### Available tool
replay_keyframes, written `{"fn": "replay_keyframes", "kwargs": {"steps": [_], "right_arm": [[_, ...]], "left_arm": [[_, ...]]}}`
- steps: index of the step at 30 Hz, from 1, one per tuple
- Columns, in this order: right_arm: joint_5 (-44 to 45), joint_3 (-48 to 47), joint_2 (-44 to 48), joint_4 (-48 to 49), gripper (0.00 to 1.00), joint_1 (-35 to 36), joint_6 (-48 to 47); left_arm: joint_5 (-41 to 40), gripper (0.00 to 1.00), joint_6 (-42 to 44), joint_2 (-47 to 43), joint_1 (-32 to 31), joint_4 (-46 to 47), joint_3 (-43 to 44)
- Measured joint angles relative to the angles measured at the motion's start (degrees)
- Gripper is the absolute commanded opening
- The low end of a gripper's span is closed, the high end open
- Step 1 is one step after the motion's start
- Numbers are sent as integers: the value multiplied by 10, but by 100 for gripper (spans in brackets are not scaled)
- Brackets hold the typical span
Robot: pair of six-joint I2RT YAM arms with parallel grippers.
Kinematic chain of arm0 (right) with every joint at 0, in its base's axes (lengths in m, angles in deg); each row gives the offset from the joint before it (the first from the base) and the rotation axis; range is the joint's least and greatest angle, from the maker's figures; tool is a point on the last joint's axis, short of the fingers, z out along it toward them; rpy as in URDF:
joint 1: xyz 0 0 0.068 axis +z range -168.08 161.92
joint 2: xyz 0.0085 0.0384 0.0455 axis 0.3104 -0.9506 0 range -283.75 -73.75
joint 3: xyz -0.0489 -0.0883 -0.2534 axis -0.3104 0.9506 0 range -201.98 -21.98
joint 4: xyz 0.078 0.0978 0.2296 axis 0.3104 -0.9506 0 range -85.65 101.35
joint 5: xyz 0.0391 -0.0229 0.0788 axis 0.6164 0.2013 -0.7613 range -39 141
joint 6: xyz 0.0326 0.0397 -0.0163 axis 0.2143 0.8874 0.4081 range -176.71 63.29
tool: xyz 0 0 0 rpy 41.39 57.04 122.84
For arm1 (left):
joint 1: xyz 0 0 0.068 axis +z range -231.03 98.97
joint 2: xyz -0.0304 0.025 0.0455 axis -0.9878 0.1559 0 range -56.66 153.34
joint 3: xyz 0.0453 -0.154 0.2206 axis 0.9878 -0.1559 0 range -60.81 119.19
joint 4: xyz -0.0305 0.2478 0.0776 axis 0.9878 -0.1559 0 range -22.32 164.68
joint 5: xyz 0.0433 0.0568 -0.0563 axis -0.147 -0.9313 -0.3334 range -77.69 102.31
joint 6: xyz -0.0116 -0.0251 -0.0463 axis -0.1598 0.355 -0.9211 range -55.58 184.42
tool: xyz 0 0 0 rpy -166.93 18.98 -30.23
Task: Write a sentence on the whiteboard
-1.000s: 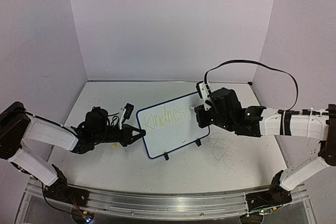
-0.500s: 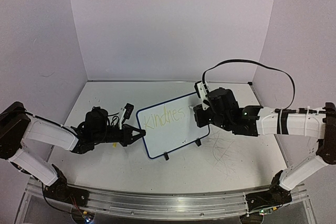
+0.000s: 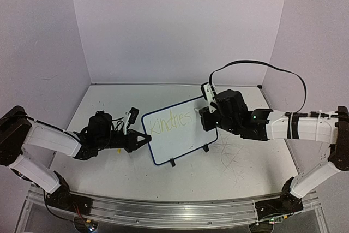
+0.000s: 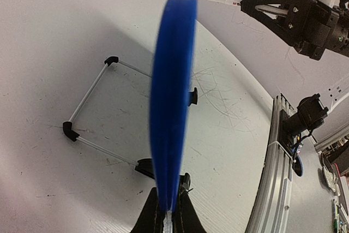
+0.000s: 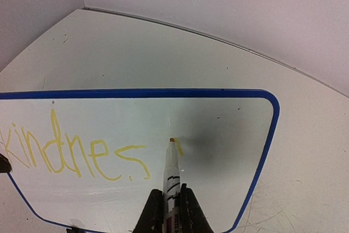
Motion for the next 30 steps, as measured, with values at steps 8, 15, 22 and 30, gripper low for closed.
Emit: {"fn": "replay_keyframes", "kwargs": {"steps": [8, 15, 22, 30], "right_arm": [[-9, 0, -7, -1, 0, 13, 3], [-5, 1, -7, -3, 0, 17, 8], [12, 9, -7, -7, 0, 17, 14], [34, 13, -7, -16, 0, 17, 21]], "left_arm": [[0, 0, 0, 0, 0, 0, 0], [0, 0, 0, 0, 0, 0, 0], [0, 0, 0, 0, 0, 0, 0], [0, 0, 0, 0, 0, 0, 0]]}}
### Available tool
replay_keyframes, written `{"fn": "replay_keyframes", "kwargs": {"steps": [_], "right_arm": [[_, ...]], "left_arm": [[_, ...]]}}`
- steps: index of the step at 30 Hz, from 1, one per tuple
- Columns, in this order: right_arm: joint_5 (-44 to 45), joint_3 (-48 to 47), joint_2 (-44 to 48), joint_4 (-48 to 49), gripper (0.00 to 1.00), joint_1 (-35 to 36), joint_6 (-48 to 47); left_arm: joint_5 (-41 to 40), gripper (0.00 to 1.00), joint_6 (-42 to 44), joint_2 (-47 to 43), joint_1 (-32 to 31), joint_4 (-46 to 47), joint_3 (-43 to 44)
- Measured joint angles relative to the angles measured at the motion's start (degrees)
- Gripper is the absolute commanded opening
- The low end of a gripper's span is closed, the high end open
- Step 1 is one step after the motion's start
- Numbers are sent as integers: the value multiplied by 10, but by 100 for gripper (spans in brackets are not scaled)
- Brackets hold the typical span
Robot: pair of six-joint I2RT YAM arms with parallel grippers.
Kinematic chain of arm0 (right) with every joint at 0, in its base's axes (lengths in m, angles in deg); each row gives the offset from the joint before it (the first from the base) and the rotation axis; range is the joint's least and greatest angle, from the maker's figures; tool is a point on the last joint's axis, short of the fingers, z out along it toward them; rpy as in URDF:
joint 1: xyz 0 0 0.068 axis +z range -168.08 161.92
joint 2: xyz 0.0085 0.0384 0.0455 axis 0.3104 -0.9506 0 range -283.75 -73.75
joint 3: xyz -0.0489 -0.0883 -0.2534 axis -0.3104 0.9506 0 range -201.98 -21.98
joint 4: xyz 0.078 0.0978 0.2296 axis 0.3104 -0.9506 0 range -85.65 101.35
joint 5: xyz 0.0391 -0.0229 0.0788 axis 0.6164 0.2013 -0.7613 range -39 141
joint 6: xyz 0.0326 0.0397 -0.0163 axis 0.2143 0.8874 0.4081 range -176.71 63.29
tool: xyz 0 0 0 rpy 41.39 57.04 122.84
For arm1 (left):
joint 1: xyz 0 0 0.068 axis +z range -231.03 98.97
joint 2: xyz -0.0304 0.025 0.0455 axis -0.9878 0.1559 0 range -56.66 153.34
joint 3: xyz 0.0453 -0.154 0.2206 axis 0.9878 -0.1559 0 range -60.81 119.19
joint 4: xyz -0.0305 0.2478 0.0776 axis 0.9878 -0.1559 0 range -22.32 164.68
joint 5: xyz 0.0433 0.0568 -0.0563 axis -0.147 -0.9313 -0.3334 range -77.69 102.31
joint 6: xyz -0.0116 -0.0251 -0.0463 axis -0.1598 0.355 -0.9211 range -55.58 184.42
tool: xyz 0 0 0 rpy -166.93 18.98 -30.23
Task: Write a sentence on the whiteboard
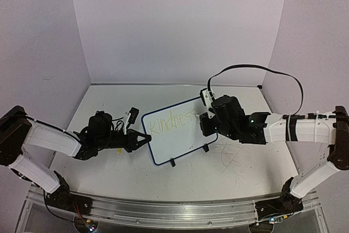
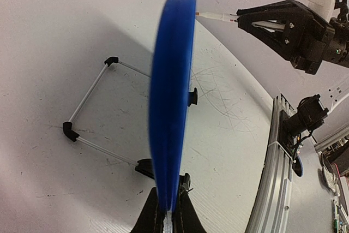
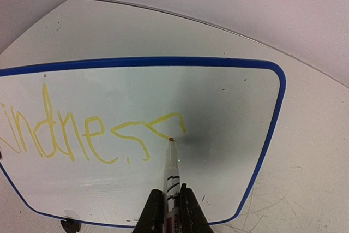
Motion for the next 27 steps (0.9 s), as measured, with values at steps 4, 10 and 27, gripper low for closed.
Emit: {"fn": "replay_keyframes", "kwargs": {"steps": [4, 10, 27], "right_arm": [[11, 1, 0, -6, 0, 0, 3], [17, 10, 0, -16, 0, 0, 9], [-11, 18, -2, -19, 0, 5, 15]], "left_arm": [[0, 0, 0, 0, 0, 0, 0], [0, 0, 0, 0, 0, 0, 0], [-1, 0, -1, -2, 0, -2, 0]]}}
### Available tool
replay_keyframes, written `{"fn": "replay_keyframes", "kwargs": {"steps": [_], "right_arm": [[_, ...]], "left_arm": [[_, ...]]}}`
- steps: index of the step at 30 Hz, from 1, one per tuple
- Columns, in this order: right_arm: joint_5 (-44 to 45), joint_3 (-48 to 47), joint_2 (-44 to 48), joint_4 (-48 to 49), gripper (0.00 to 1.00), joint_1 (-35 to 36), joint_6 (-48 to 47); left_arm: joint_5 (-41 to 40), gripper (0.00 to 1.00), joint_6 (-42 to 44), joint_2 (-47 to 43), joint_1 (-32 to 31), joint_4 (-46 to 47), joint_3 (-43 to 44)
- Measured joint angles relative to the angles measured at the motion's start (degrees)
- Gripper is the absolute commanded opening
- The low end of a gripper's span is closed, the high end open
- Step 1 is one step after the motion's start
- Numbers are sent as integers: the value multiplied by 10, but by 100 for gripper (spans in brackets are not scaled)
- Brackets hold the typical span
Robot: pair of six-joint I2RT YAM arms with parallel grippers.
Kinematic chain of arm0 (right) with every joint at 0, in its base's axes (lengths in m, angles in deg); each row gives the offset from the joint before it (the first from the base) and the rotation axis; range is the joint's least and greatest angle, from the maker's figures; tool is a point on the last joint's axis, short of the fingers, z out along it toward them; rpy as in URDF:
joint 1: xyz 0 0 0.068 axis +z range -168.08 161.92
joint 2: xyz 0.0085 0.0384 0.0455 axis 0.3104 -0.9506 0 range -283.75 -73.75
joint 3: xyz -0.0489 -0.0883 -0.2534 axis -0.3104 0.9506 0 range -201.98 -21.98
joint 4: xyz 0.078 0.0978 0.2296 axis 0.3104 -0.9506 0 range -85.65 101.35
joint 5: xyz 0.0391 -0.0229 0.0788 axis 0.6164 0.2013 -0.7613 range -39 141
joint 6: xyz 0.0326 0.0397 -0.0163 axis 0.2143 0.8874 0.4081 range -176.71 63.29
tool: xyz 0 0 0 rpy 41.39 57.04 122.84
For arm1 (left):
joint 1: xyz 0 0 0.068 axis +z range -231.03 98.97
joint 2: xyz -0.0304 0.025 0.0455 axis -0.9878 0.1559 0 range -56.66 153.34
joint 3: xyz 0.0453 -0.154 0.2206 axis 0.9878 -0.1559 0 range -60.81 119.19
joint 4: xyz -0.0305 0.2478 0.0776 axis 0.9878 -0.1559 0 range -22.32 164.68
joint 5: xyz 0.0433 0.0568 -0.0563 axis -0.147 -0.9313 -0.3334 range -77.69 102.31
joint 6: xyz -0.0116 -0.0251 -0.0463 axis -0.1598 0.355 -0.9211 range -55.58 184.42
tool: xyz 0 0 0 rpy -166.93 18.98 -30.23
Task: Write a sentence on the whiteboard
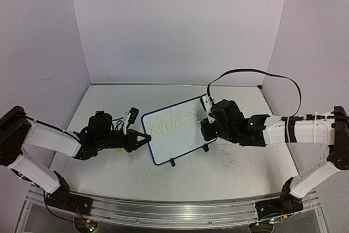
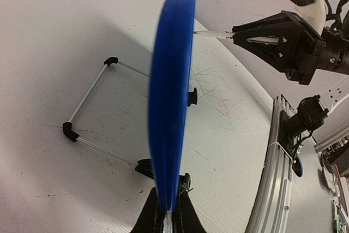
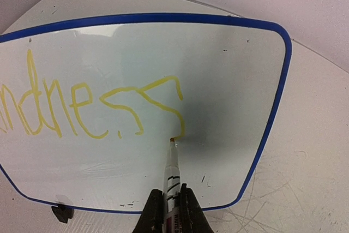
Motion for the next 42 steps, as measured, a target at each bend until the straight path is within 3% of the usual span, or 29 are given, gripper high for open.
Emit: {"fn": "replay_keyframes", "kwargs": {"steps": [9, 16, 19, 31, 42], "right_arm": [[-18, -3, 7, 12, 0, 7, -4], [-14, 55, 191, 32, 0, 7, -51], [-29, 57, 216, 33, 0, 7, -78], [-148, 53, 103, 31, 0, 69, -150], [-166, 1, 7, 51, 0, 119, -161]], "left_arm": [[-4, 0, 2, -4, 0, -7, 0], [-4, 0, 2, -7, -1, -10, 0], [-6, 0, 2, -13, -1, -18, 0], [-9, 0, 14, -17, -1, -27, 0], [-10, 0, 15, -14, -2, -28, 4]]}}
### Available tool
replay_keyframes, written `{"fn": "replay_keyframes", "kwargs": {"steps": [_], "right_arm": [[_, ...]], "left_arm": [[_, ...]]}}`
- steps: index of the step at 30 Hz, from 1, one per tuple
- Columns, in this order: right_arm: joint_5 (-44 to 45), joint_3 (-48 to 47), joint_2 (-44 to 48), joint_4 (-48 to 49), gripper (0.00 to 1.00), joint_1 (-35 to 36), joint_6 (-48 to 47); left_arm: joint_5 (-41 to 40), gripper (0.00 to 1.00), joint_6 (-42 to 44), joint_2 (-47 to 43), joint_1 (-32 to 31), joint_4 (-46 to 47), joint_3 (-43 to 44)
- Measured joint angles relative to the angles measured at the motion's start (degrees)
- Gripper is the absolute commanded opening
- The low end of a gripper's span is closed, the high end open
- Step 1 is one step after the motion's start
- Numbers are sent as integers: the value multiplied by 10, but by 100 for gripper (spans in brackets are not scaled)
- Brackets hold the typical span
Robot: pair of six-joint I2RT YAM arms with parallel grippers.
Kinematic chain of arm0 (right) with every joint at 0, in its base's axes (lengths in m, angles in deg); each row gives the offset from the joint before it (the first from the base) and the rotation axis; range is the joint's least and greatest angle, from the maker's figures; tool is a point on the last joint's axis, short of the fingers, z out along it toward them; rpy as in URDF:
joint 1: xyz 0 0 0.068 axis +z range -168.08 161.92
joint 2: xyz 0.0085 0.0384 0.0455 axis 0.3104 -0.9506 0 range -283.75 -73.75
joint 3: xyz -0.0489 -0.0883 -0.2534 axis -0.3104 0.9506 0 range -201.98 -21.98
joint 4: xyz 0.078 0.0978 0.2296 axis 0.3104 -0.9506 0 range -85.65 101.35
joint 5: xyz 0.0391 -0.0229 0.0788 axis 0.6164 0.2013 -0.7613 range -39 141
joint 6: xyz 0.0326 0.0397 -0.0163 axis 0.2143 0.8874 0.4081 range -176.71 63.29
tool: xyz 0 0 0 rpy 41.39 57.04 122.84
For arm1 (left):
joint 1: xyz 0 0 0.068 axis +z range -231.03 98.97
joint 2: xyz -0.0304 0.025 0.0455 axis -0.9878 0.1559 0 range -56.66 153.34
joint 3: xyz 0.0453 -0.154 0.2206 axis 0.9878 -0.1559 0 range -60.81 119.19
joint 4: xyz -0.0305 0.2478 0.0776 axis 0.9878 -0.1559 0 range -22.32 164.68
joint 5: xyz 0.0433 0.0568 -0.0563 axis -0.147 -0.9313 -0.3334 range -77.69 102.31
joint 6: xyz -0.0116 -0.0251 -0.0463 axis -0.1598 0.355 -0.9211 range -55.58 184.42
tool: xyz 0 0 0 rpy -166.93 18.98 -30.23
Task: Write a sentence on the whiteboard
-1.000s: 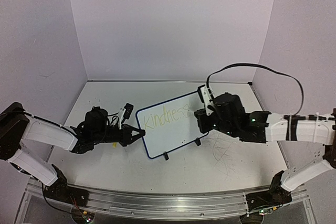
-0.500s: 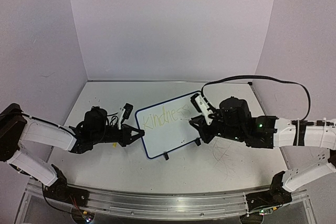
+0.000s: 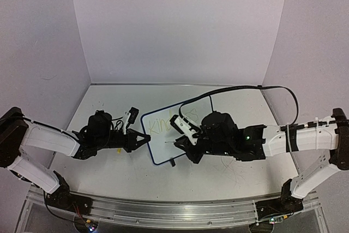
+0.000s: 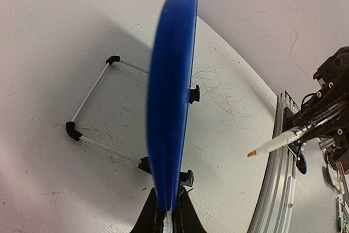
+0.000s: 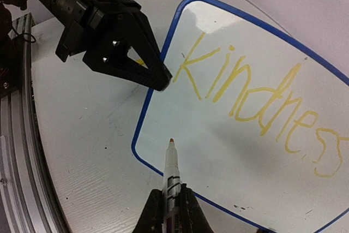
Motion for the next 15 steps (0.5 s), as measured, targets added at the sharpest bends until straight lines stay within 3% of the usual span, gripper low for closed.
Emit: {"fn": "replay_keyframes", "kwargs": {"steps": [15], "right_arm": [[15, -13, -38, 3, 0, 22, -19]], "left_arm": [[-5, 0, 0, 0, -2, 0, 0]]}}
